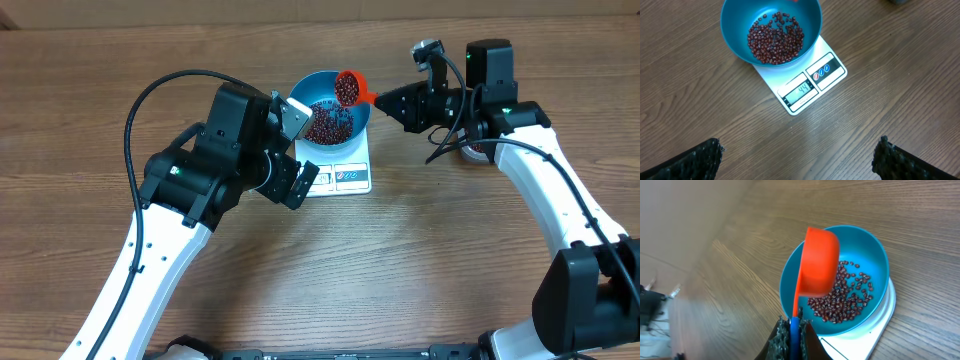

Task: Scoop item into bowl and weigh 150g on scale
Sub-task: 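Tilt the scoop with right gripper to pour beans into bowl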

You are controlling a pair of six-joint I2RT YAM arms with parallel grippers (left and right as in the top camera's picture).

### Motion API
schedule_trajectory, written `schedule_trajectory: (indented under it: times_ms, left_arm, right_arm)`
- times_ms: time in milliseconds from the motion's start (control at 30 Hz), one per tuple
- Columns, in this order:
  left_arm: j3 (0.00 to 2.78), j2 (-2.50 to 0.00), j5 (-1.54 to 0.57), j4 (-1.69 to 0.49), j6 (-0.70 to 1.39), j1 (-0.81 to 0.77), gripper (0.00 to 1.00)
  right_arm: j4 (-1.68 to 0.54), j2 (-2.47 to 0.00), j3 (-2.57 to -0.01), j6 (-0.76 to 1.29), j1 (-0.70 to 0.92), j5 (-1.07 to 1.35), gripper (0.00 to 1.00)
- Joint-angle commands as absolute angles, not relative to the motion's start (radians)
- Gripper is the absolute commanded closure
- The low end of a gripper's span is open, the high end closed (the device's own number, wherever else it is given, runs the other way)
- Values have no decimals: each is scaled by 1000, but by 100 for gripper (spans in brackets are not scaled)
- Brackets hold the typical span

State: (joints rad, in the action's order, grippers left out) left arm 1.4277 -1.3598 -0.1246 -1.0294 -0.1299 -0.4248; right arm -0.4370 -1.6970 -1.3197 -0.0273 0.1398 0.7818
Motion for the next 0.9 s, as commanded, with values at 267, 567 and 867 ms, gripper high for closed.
schedule_trajectory:
  times_ms: [267,567,867]
  left_arm:
    - [1435,-1366,-138,-1028,-119,-426,0]
    - [1435,-1366,-138,-1028,-119,-426,0]
    - [1435,-1366,-138,-1028,-120,-426,0]
  right_arm:
    - [-463,-1664,-1344,-84,208,636,96]
    - [-468,-1664,-1345,-83,208,636,96]
    - [-466,-1649,-1345,-83,208,636,96]
